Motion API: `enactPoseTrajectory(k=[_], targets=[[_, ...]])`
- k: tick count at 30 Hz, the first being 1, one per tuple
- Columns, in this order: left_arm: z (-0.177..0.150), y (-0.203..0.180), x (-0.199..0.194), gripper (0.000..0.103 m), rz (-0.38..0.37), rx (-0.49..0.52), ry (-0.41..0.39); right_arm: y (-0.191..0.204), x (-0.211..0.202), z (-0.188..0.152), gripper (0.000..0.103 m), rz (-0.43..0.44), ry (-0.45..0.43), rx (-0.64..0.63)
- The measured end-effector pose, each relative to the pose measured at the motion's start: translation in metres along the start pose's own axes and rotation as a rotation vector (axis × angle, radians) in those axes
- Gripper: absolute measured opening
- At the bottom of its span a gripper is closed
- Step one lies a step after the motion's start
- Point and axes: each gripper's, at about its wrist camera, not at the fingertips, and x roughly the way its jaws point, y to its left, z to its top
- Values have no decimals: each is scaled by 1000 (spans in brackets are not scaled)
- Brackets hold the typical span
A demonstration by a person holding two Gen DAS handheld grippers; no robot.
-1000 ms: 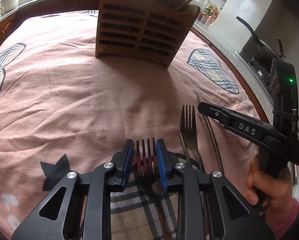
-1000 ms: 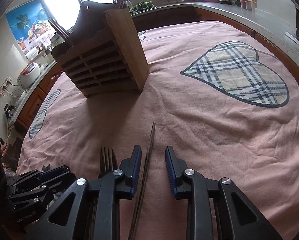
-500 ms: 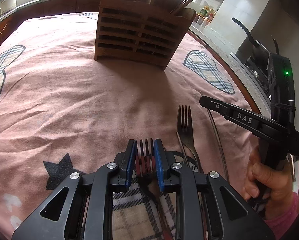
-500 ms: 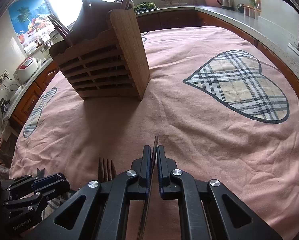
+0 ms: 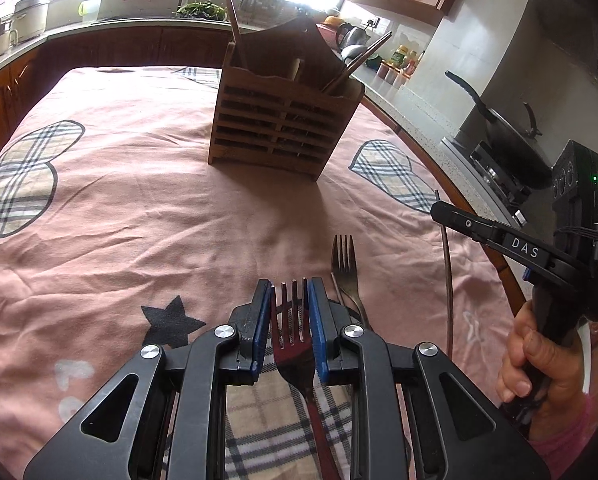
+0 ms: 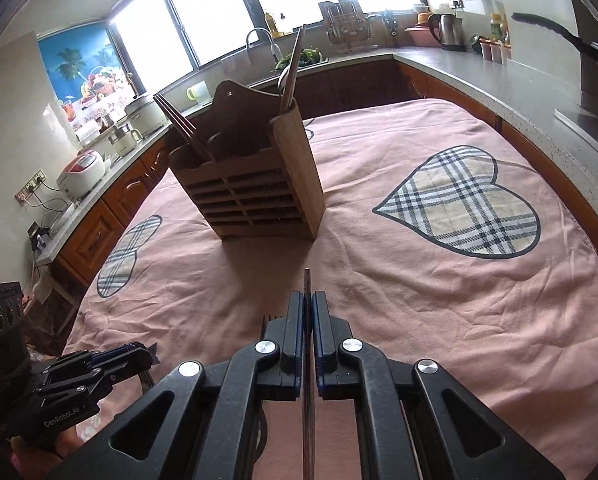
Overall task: Organize utensils
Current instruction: 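Carry the fork and steel chopstick to the wooden holder and lower them in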
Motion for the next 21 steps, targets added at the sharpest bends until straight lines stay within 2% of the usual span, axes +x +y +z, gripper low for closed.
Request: enactPoseTrajectory(k=[21], targets=[[-8,-12,-60,16,-11,21,-129,23,-60,-5,4,60,-128,-14]])
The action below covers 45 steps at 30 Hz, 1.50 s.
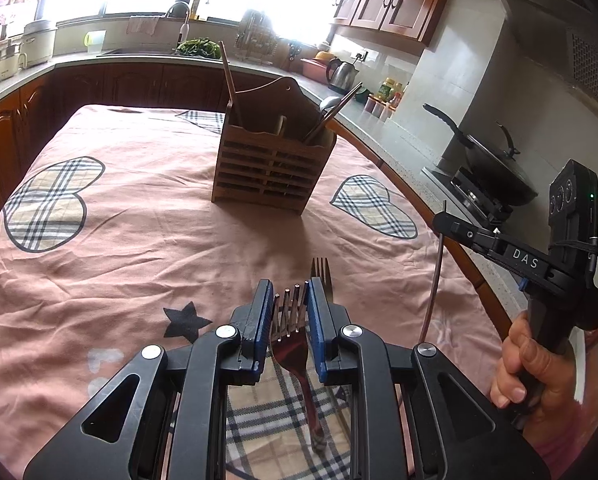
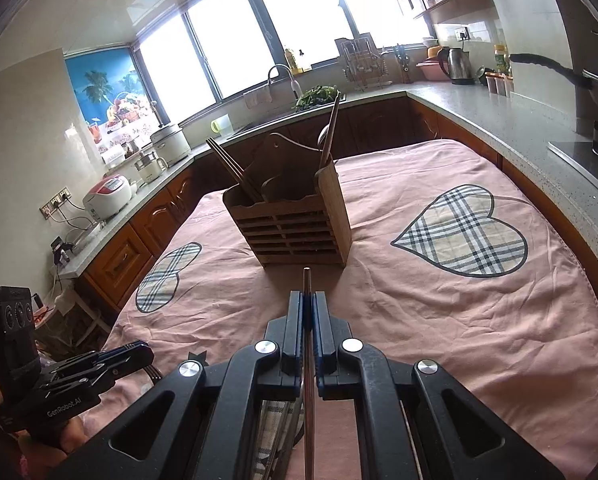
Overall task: Organize utensils
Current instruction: 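Carry the fork and steel chopstick to the wooden holder and lower them in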
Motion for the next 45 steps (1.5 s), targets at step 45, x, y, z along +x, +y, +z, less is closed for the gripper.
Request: enactPoseTrajectory(k=[45], targets=[[15,3,-41,2,-29,9,-96,13,-33,13,4,42,-96,-9]])
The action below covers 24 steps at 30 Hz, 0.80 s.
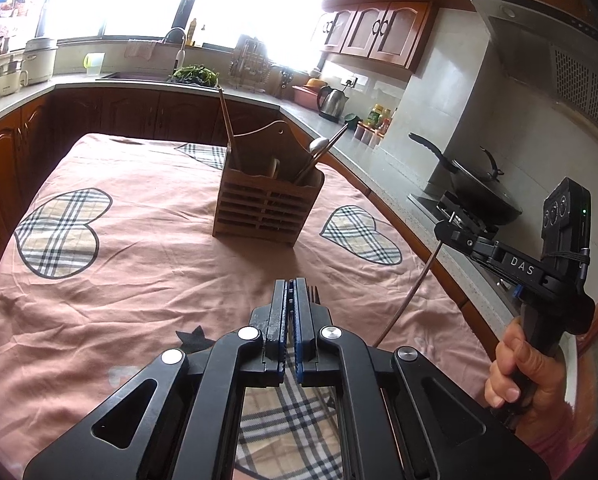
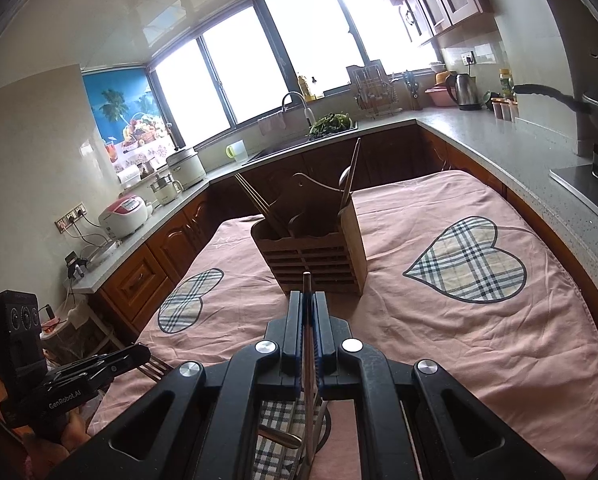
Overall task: Organize utensils
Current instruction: 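Carry the fork and steel chopstick to the wooden holder and lower them in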
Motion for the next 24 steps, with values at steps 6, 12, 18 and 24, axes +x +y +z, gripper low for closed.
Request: enactPoseTrajectory(k=[6,12,18,24], targets=[[15,6,-6,2,23,1,-40,3,-2,7,4,6,-19,-2],[31,13,-9,2,51,6,-72,3,0,13,4,9,-33,-2],[47,19,-9,2,70,8,-93,4,1,23,4,14,-64,-5],[60,26,-6,2,87,3,-105,4,4,37,4,16,-100,-3]])
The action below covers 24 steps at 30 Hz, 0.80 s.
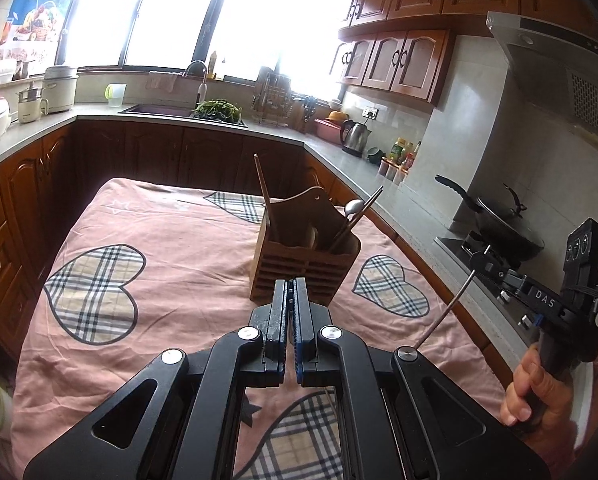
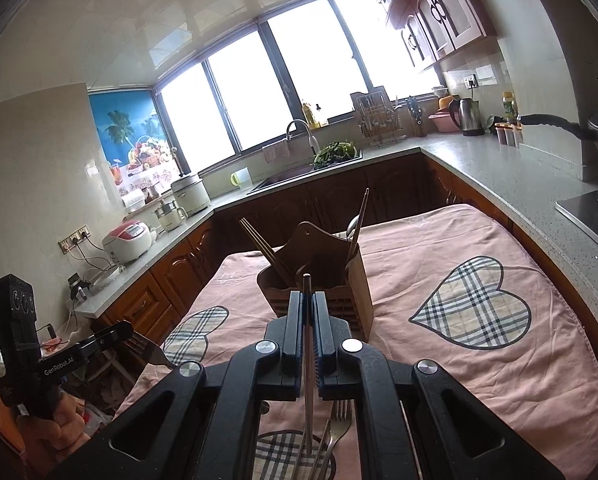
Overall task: Organize utensils
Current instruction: 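Carry the fork and steel chopstick to the wooden holder and lower them in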
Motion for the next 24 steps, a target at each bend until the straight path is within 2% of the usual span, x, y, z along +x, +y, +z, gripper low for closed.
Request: enactPoseTrajectory(k=[12,24], targets=[[35,6,13,2,29,9,-29,-4,15,22,4,3,-50,6],[80,10,43,2,79,36,-73,-7,28,67,4,-4,-147,-12]])
